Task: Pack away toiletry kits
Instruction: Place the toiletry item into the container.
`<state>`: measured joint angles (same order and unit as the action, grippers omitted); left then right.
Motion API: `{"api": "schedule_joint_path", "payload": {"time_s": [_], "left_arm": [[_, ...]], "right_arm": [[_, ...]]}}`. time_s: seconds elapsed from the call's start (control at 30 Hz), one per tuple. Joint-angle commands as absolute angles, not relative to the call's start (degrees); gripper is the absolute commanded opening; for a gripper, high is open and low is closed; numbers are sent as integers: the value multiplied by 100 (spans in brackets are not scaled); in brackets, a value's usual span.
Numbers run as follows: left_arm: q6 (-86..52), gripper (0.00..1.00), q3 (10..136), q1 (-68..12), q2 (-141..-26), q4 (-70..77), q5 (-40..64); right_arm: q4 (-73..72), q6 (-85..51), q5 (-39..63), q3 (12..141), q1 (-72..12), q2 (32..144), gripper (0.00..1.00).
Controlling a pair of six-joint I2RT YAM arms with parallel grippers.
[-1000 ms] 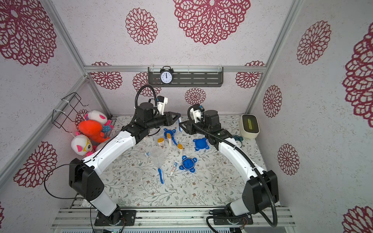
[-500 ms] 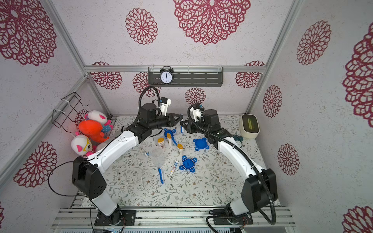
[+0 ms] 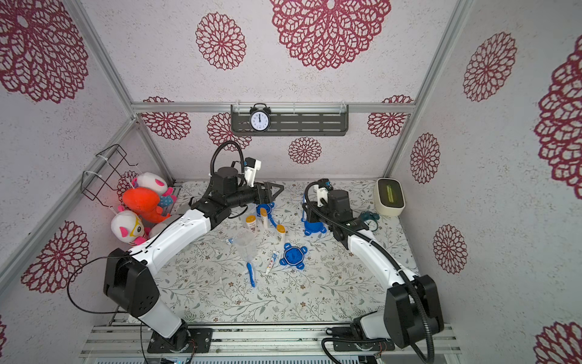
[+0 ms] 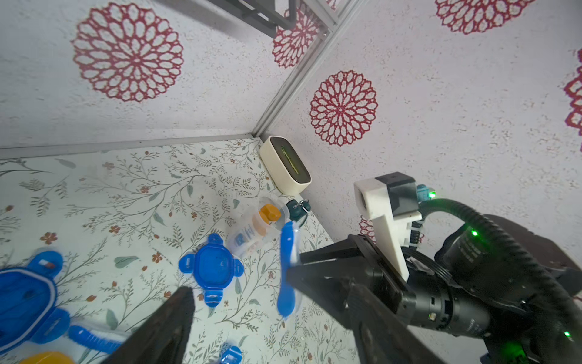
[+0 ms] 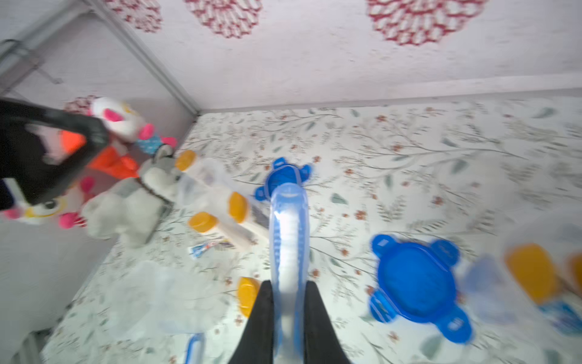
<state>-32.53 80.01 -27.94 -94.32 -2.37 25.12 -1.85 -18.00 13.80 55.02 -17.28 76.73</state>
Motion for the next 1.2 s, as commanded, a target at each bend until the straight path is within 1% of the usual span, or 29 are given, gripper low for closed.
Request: {"api": "schedule_joint_path", "payload": {"time_s": [0.0, 0.2, 0.6, 0.83, 1.17], "left_arm": [[-2917, 81, 7642, -2670, -9209, -35, 2561], [-2756, 81, 7179, -2658, -9088, 199, 2466], [-2772, 80, 7119, -2646, -9149, 281, 2409], [-2782, 79, 7172, -2623, -9232, 264, 2382], [-2836, 78, 7272, -2565, -9387, 290, 2424]], "right_arm": [[-1128, -1477, 743, 5047, -1202, 7306, 4], [-1916, -1170, 575, 4804, -693, 7427, 5], [-3173, -753, 658, 5130, -451, 8449, 5], [-3309, -791, 838, 5221, -356, 8876, 6], [-3309, -894, 1117, 5200, -341, 9147, 14]]}}
